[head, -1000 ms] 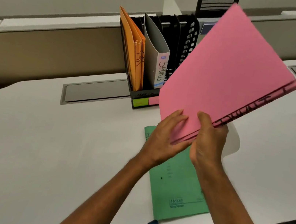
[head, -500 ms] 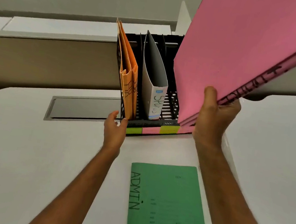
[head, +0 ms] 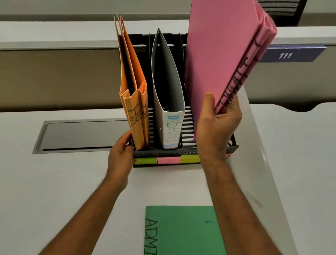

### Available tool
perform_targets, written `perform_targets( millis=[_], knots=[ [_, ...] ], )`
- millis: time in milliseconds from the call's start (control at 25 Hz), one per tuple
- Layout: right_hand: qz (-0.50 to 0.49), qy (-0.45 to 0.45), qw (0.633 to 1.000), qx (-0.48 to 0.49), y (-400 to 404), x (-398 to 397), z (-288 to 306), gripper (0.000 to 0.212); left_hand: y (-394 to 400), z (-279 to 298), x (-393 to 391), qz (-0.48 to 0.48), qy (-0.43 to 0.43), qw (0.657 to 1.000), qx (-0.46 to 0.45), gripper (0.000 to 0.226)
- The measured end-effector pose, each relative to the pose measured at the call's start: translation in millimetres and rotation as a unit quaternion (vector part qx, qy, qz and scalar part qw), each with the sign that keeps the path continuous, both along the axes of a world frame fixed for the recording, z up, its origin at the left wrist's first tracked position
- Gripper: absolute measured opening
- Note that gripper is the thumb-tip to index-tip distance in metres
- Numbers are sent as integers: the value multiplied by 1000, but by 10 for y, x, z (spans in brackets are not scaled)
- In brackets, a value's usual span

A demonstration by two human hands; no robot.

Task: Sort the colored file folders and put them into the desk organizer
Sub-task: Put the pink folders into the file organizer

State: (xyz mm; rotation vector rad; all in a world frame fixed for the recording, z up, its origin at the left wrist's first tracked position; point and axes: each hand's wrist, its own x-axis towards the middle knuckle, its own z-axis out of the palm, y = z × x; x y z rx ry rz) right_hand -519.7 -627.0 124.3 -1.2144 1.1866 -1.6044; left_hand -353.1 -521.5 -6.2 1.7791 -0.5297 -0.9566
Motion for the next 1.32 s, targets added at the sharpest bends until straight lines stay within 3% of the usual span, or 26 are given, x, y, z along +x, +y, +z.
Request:
perform_targets(
  millis=[280, 600, 1080, 1320],
  knots=[
    [1, 1, 1000, 16, -81, 123, -268, 30, -2, 38, 16, -11, 4, 1000, -24, 40],
    [93, 105, 988, 62, 4, 42, -964, 44, 11, -17, -37, -6, 13, 999, -45, 45],
    [129, 112, 984, 56, 139, -73, -836, 55, 46, -25, -82, 25, 21, 998, -47, 44],
    [90, 165, 981, 52, 453, -322, -709, 69, 556, 19, -360, 59, 27, 998, 13, 53]
  ],
)
